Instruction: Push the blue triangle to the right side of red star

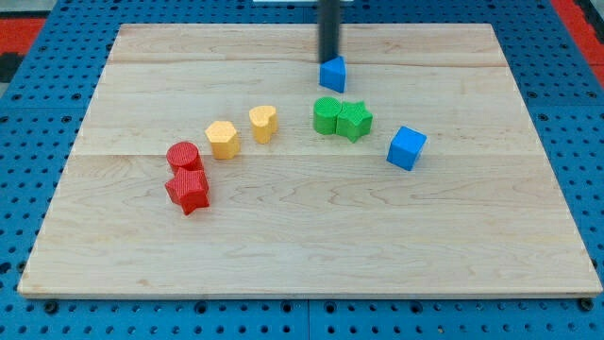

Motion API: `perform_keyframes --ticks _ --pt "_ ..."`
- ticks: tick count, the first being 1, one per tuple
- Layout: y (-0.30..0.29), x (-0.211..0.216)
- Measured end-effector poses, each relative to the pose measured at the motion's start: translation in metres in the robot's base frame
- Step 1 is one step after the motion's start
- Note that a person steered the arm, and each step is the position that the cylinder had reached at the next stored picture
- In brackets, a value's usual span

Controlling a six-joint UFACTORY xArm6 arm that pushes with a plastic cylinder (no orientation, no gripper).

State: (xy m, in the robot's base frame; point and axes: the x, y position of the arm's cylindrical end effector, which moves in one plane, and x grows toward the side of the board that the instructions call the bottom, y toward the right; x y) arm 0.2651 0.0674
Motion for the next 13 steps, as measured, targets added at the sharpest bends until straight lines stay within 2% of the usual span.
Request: perform_keyframes --ticks 1,2,3,4,5,6,7,8,9,10,11,13 --pt "0.042 0.017" --pt "-0.003 -0.012" --pt "-0.056 -0.001" --pt "-0.01 0.034" --pt "0.079 0.033" --pt "0.077 0.072" --pt "0.025 0.045" --pt "0.025 0.02" --pt "-0.028 0.01" --pt "-0.074 0.009" --pt "-0.08 0.025" --pt "0.051 0.045"
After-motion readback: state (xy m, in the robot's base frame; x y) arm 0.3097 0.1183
